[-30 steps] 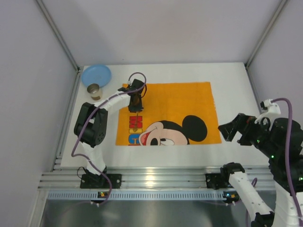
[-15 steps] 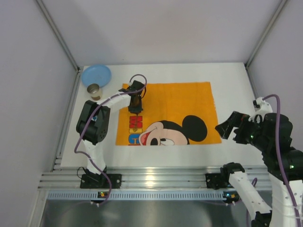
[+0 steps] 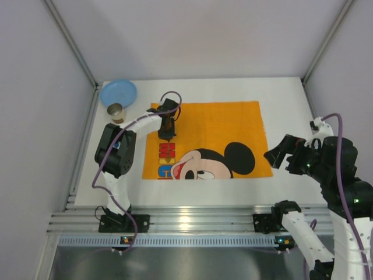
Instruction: Set the dinner table for one person
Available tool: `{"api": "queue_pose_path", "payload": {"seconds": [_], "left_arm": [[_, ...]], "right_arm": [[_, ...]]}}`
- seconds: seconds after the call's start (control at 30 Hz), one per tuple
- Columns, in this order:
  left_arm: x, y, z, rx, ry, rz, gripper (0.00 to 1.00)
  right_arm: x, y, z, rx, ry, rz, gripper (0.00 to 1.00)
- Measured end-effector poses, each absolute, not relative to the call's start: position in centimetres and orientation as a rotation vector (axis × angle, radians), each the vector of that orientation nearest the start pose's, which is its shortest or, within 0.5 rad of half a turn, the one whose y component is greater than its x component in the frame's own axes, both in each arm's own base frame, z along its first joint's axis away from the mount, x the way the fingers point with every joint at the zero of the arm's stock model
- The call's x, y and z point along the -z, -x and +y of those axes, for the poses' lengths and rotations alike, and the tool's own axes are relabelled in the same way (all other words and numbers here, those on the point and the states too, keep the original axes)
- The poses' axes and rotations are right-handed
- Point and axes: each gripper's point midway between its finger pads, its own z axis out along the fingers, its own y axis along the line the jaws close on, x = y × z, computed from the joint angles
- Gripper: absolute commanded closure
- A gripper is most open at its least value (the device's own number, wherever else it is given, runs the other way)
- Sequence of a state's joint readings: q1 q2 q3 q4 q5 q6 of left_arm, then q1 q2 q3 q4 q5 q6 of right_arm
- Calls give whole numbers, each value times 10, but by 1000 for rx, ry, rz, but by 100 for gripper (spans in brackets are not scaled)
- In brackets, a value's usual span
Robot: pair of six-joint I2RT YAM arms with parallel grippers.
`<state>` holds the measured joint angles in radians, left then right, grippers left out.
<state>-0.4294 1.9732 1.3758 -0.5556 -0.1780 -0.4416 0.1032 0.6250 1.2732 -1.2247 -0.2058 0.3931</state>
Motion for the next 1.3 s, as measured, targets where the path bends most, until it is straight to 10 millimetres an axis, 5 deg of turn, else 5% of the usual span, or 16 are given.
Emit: {"api": "queue_pose_path", "payload": {"seconds": [0.33, 0.53, 0.63, 0.73, 0.97, 1.1, 1.3], "left_arm": [[-63, -400, -167, 30, 153, 2659, 100], [-106, -407, -196, 165, 236, 2570, 100], [-118, -403, -235, 248, 218, 2549, 100], [-123, -400, -295, 336, 154, 2530, 100], [-103, -391, -429, 507, 40, 2503, 100], [-75, -376, -459, 552, 45, 2525, 100], [-52, -384, -485, 621, 72, 2507, 100]], "right_arm": [[-303, -137, 70, -535, -163, 2147, 0], [-308, -128, 72, -552, -134, 2122, 0], [-315, -124, 73, -557, -112, 2108, 0], [-324, -117, 73, -560, -92, 2090, 0], [-344, -101, 72, -558, -39, 2040, 0], [-355, -93, 68, -542, -22, 2006, 0], [-364, -88, 62, -519, -13, 1966, 0]]}}
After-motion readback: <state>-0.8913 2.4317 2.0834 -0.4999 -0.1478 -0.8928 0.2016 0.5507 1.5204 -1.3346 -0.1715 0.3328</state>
